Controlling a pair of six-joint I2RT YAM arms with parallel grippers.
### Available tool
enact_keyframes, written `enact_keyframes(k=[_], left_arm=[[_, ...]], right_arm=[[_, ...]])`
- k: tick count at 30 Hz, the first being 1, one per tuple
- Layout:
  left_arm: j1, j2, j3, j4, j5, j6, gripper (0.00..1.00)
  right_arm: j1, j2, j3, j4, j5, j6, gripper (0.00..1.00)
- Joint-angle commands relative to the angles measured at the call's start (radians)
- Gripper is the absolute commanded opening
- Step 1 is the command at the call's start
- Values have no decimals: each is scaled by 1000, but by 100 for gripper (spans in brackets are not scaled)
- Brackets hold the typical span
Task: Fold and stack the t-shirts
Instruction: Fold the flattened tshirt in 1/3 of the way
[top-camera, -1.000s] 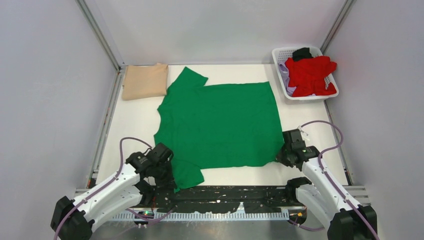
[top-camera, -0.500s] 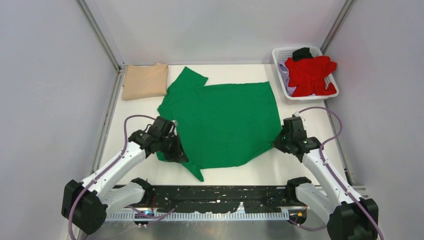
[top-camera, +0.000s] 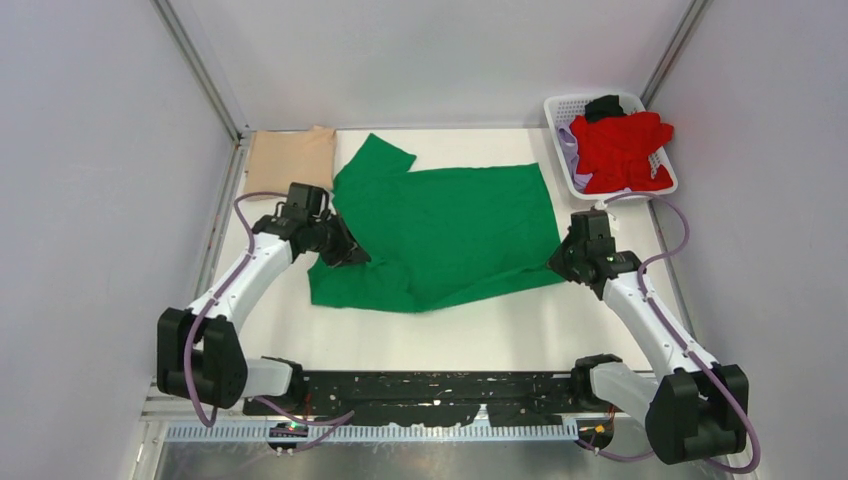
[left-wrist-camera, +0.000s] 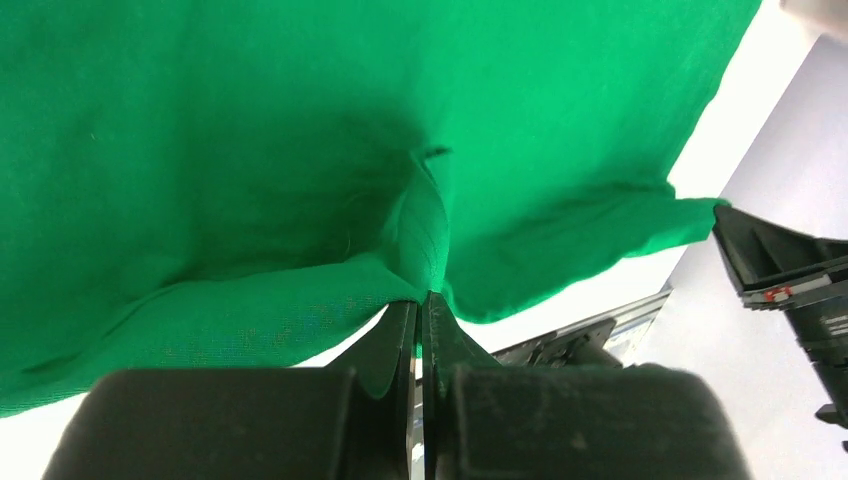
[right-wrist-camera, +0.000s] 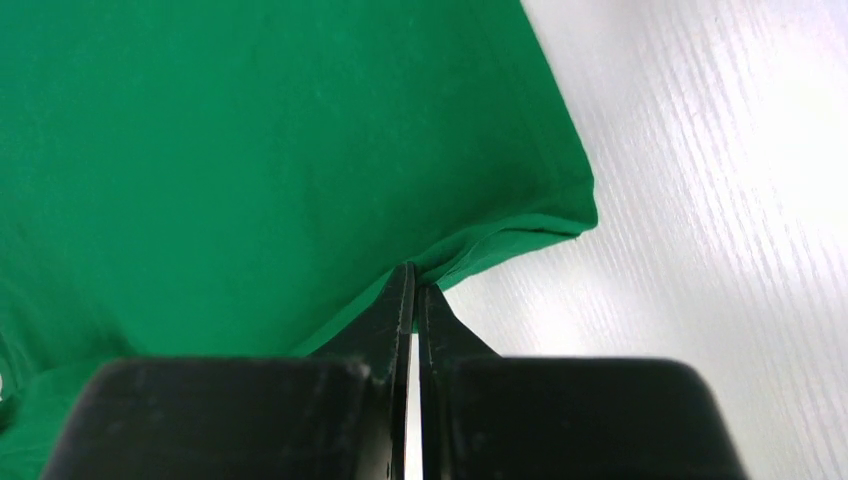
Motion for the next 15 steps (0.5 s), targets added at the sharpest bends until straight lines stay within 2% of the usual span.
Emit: enact_keyframes(k=[1,15], left_arm=[[49,13,68,85,48,13,0],[105,74,215,108,-59,145,0]], right_arm=[[-29,33,59,82,5,-11,5],[-81,193,164,114,-2,-51,5]])
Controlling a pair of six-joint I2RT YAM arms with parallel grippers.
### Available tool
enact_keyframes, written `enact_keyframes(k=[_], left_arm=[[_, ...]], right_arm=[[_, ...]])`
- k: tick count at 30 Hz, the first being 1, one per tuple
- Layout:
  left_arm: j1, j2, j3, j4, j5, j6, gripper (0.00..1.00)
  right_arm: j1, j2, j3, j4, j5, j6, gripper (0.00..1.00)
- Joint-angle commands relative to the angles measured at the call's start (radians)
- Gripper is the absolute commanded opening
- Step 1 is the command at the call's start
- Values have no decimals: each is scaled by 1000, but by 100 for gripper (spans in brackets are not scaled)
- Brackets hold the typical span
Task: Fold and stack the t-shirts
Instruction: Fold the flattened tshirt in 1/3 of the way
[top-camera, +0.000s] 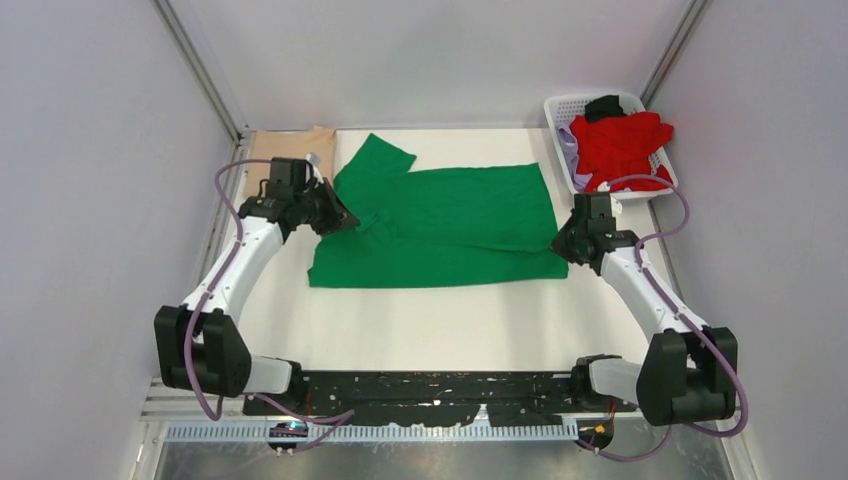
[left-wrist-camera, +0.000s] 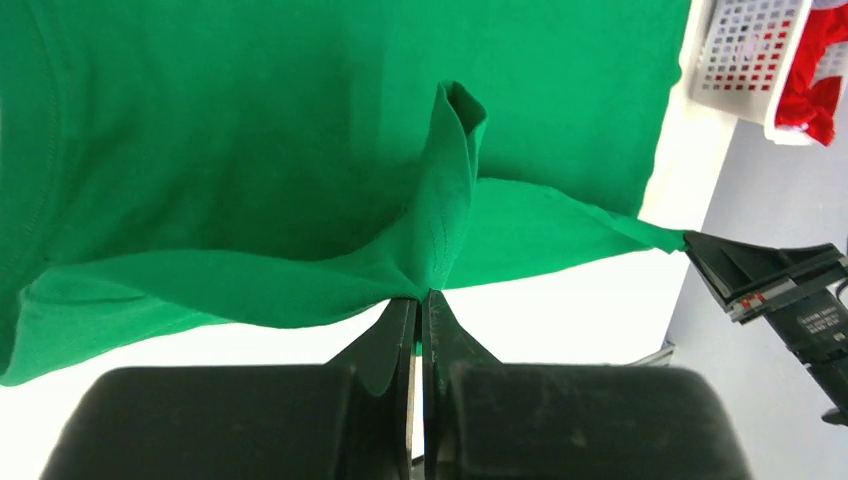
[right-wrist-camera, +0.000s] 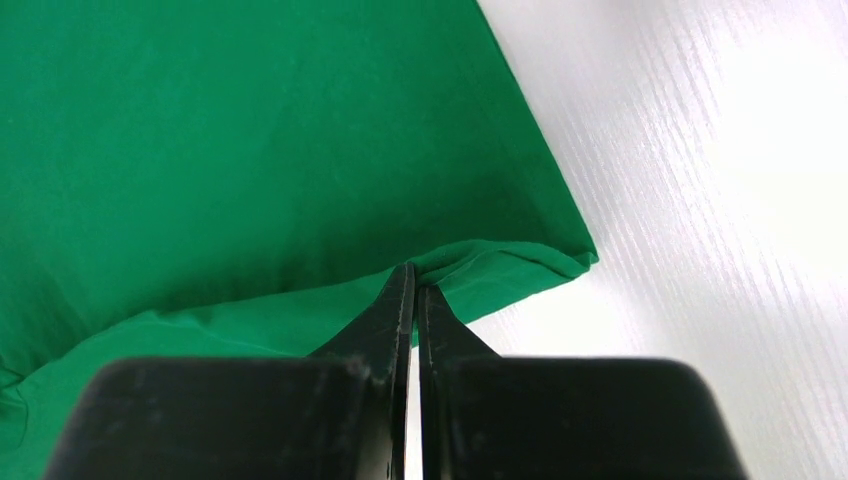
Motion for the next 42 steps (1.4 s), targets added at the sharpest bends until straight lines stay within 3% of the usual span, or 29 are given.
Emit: enact_keyframes(k=[1,7,11,12,16,18,19,21,23,28,31,35,42], left_arm=[[19,49,57,47,-45,66,0],[24,161,121,57,-65,102,0],[29,309,201,84,-101,96,2],[31,348,248,74,-104,90,9],[51,485,390,66,-180,58,82],[67,535,488,6,-175,55,99],[72,546,528,-28,-165,58,99],[73,519,533,-42,-163,77,100],[73,465,458,-20,-150,84,99],[57,322,230,51,-73,73,100],[22,296,142,101,-13,56,99],[-21,353,125,106,5,48,100],[-60,443,98,113,28,54,99]], right_arm=[[-16,30,54,53,2,-20,5],[-24,104,71,145,-13,-29,6],[-29,229,97,226,6,-30,15],[-31,253,121,227,30,-24,23],[-36,349,203,230,120,12,46],[-39,361,247,219,142,3,54],[-38,353,264,212,135,-6,58],[-37,324,258,211,113,-35,90],[-35,291,232,200,89,-70,98],[11,210,124,195,16,-126,95],[106,215,83,228,-34,-177,95],[224,306,126,236,-41,-195,95],[262,498,225,112,-113,-264,96]])
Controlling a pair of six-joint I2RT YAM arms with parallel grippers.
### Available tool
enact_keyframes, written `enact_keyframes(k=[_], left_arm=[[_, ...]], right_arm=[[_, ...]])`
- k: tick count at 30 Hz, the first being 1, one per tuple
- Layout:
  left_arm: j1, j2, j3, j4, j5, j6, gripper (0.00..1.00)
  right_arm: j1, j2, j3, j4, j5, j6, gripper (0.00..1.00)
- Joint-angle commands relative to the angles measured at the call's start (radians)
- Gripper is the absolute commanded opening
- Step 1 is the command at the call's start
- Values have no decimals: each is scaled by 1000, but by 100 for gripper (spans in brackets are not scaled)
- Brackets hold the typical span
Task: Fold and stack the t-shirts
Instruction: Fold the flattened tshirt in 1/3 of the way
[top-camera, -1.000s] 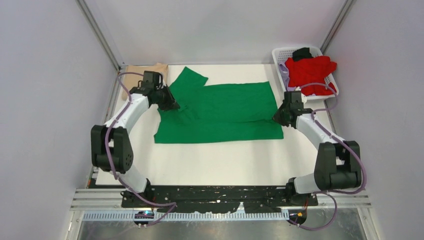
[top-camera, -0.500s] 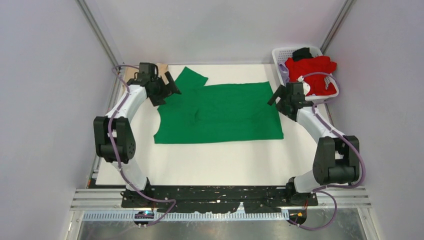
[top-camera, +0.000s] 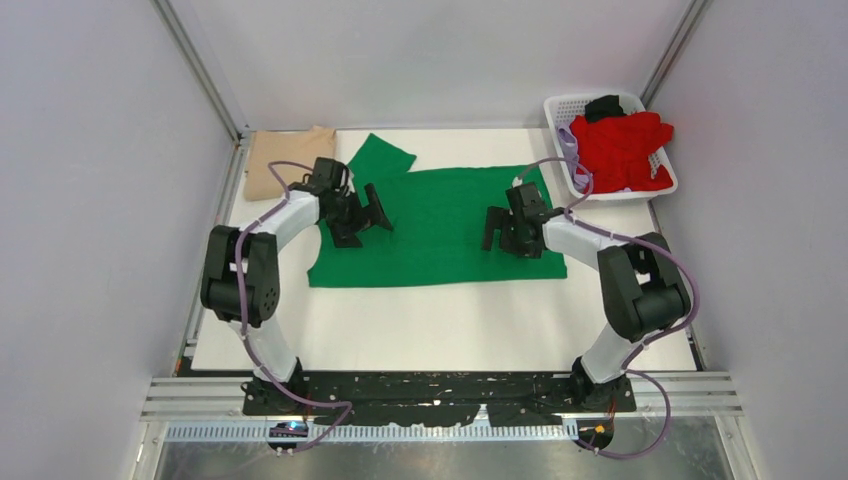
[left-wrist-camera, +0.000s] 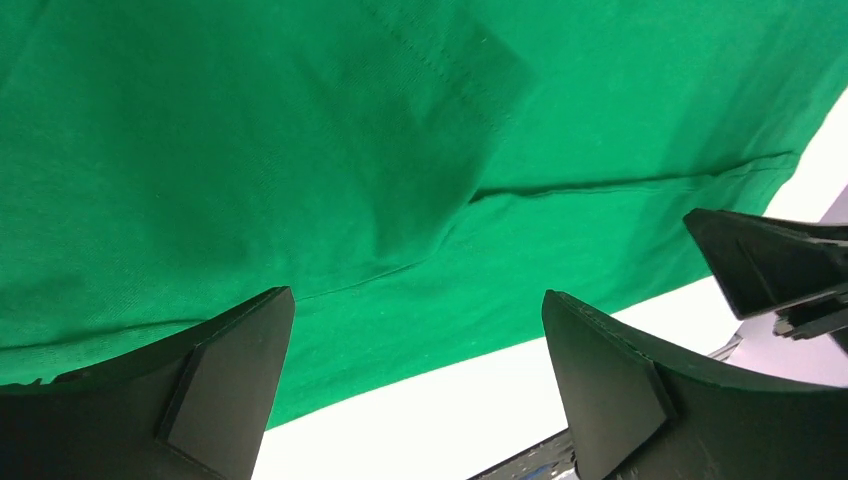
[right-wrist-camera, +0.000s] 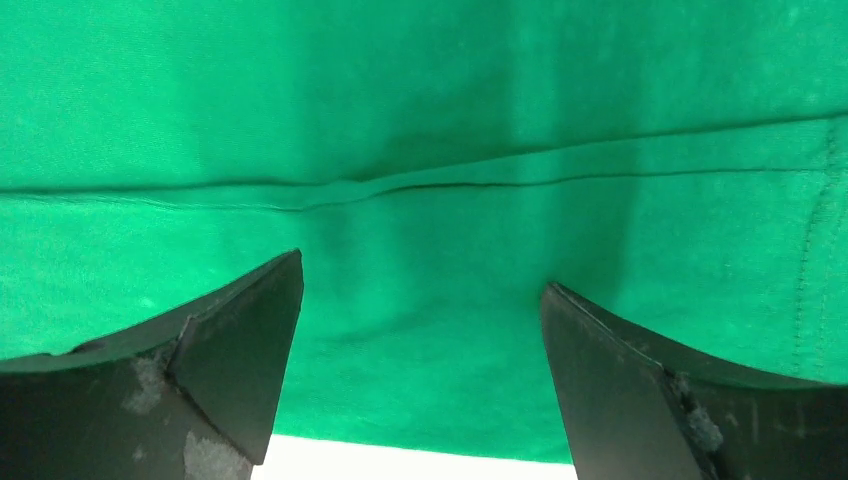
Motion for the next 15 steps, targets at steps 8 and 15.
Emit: enact_keyframes(k=[8,15], left_arm=[[-80,6,-138,22,7,19,100],[-158,-111,-331,23,-36,2,100]], right_arm=[[-3,76,-26,-201,-103,-77,95],[-4,-56,-144,-331,-48,-55,95]])
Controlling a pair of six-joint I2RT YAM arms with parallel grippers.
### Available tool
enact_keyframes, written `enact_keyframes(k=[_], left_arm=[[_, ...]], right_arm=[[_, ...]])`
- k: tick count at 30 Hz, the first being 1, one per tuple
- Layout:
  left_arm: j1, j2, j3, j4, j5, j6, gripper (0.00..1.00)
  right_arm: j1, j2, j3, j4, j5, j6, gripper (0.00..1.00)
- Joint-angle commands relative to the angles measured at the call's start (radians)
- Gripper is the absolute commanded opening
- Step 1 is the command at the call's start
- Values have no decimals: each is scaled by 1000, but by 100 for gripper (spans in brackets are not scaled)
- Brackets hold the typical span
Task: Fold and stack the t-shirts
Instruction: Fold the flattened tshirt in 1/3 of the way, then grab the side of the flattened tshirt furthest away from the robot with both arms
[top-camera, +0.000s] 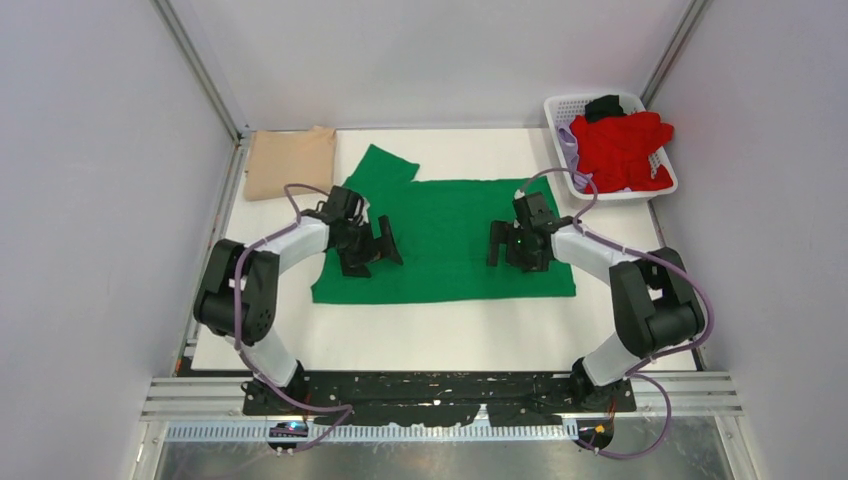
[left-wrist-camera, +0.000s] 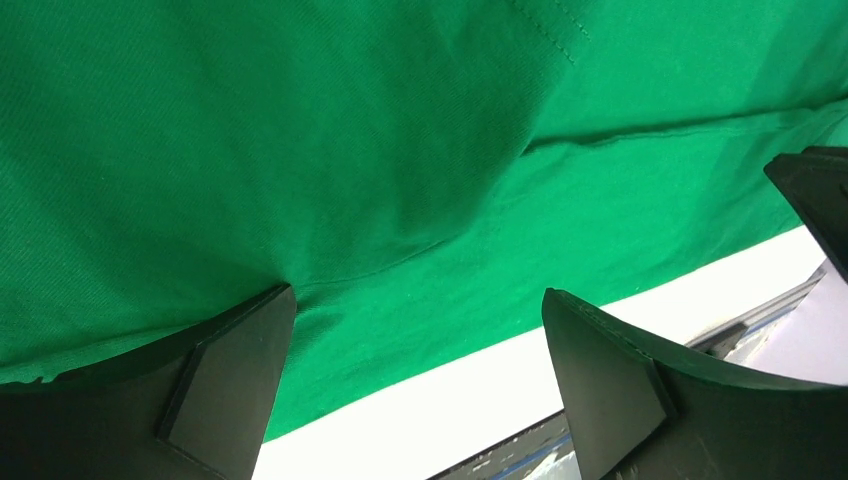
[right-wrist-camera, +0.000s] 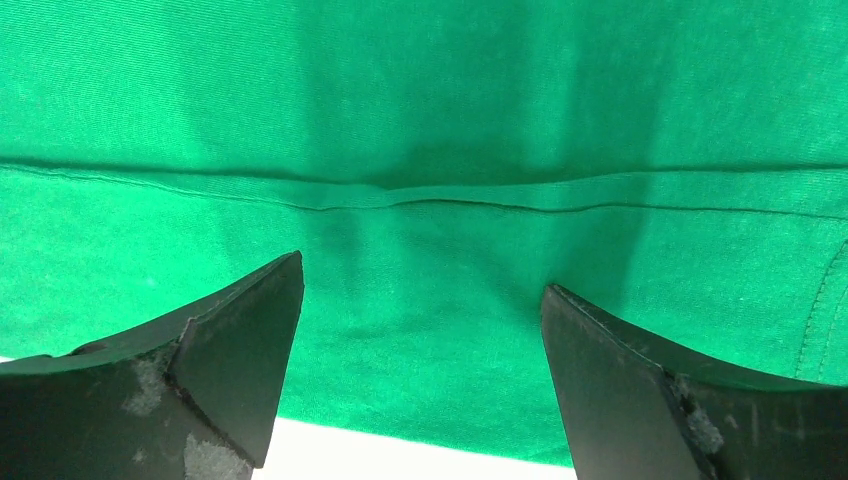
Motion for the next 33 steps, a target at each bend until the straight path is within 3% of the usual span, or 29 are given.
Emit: enact_keyframes(k=[1,13,33], left_arm=[[-66,-72,-149,-39,-54,-16,100],[-244,-288,-361,-79,-85,-106,100],[-328,-426,-480,-104,-66,-183,99]], right_arm=[[0,-46,-104,-280,40,21,95],[16,-169,-225,-443,-37,13,96],[124,-216,-258,-537,-65,75,96]])
